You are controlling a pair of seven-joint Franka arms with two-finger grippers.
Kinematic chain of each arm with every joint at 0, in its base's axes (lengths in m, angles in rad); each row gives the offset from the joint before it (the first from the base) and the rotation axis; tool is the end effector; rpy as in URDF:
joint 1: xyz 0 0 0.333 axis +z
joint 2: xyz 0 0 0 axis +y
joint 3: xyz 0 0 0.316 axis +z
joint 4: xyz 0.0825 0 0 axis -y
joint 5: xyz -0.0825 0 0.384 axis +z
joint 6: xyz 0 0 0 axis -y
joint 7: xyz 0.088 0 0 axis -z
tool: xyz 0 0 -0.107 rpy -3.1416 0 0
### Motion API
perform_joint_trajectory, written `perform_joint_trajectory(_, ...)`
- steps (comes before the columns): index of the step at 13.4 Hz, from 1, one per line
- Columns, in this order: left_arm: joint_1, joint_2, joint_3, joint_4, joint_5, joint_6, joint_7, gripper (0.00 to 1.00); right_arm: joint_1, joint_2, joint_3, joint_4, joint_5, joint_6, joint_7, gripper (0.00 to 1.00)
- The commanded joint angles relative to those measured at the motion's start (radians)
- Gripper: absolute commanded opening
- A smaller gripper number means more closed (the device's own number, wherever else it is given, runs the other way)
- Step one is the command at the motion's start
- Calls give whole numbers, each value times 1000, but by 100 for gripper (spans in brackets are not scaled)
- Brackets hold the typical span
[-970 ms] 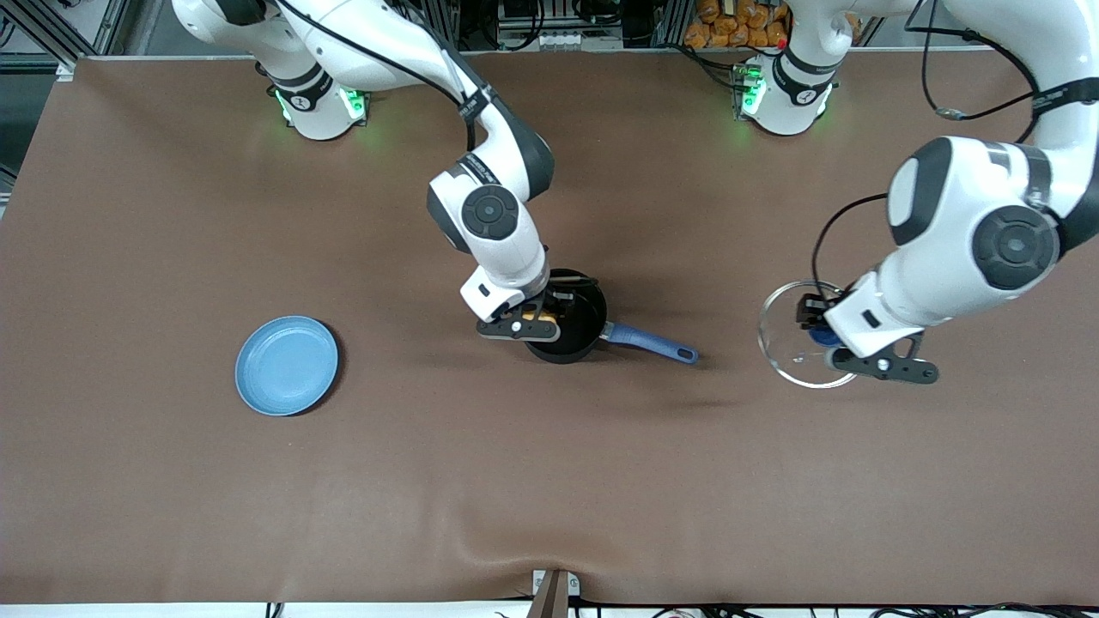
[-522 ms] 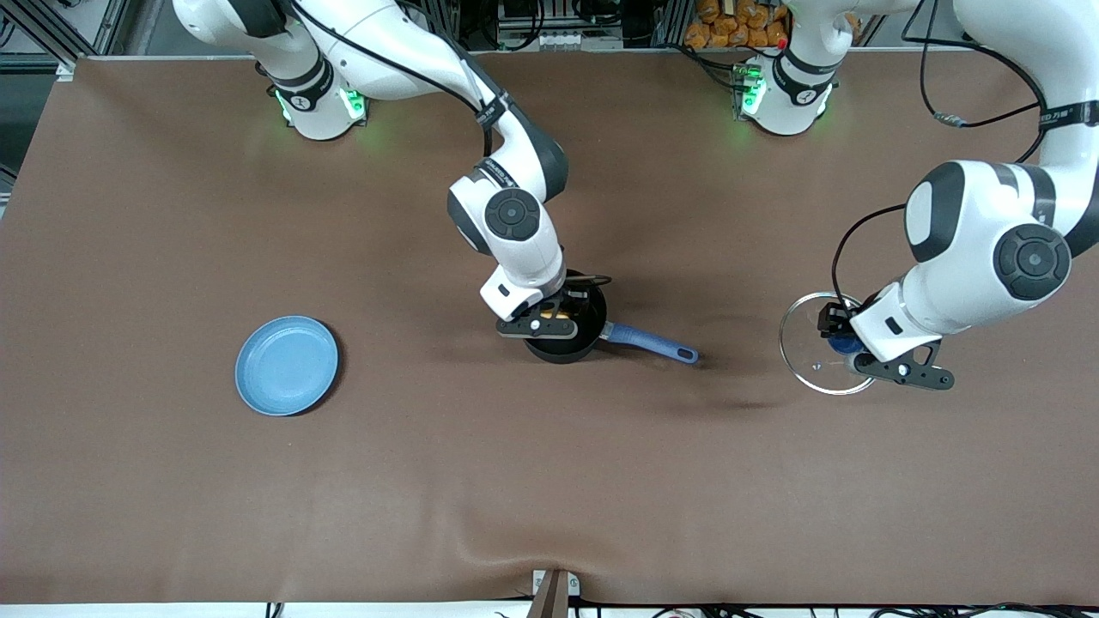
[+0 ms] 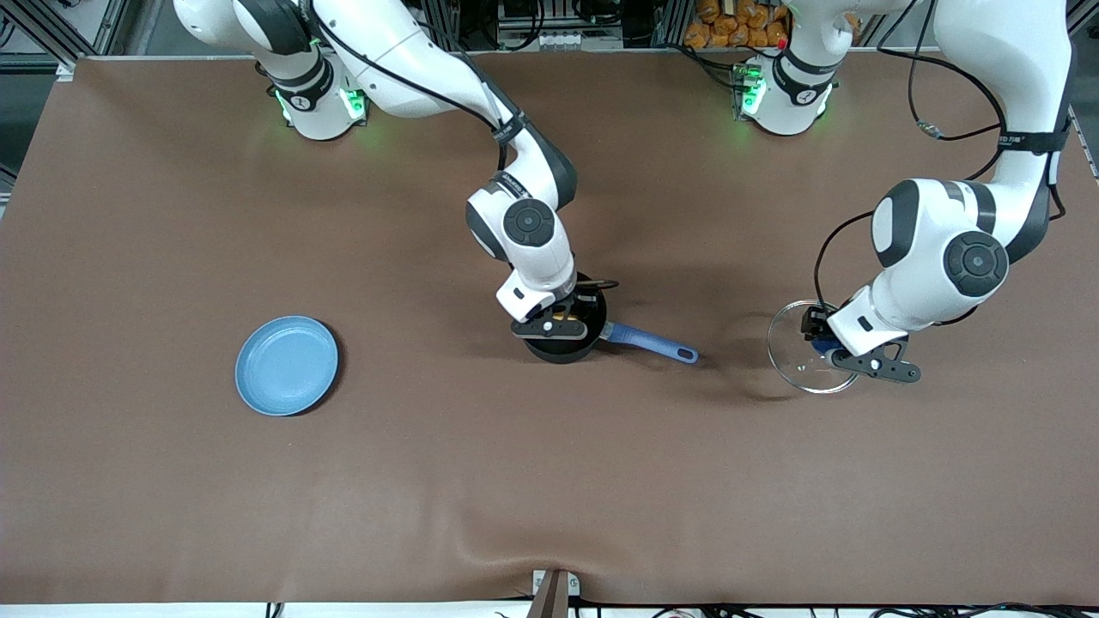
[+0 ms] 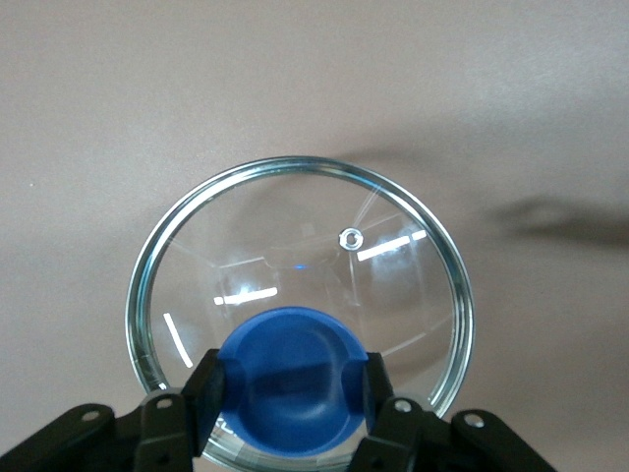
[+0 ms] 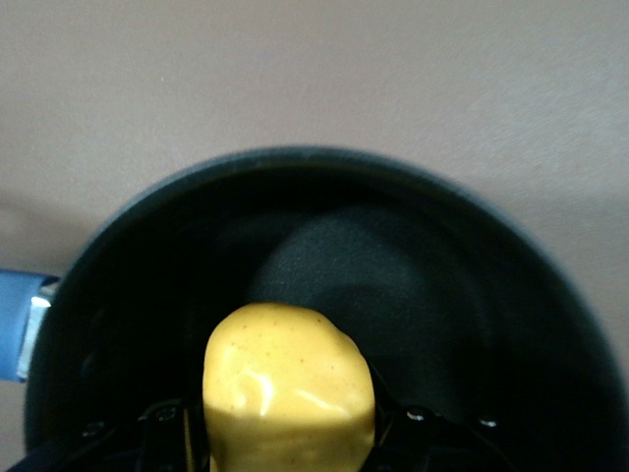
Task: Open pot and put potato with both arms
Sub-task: 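Lower the potato into the pot while the left gripper sets the lid down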
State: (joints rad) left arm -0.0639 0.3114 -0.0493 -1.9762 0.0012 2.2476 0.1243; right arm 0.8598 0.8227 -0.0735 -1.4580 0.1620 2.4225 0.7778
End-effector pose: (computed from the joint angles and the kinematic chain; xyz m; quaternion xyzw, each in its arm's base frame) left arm 0.5990 -0.0670 0.3082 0.9928 -0.1178 -0.0198 0.0072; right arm 0.5114 0.5282 0.2075 -0.9961 0.0391 -0.0291 0.0734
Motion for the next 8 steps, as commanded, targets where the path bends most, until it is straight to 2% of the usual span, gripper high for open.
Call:
perform_joint_trajectory(1, 18, 29, -4, -9, -10, 56, 21, 0, 13, 29, -9, 31, -12, 6, 40, 0)
perform_joint_trajectory(2, 19, 50, -6, -9, -10, 84, 21, 0, 13, 29, -9, 31, -10, 6, 46, 0)
perform_joint_trajectory(3, 21, 75, -4, -9, -10, 111, 21, 0, 13, 29, -9, 31, -10, 6, 46, 25)
perform_joint_trajectory(4, 21, 93, -4, -9, -10, 136, 21, 0, 13, 29, -9, 31, -13, 6, 46, 57)
perform_joint_trajectory(6, 22, 117, -3, -9, -10, 168, 21, 0, 12, 24, -11, 31, -18, 6, 43, 88)
perform_joint_trajectory(7, 22, 127, -1, -9, -9, 178, 20, 0, 12, 21, -12, 31, -18, 4, 41, 99)
perform_joint_trajectory(8, 22, 135, -1, -9, -9, 188, 20, 0, 12, 12, -12, 33, -18, 1, 40, 100)
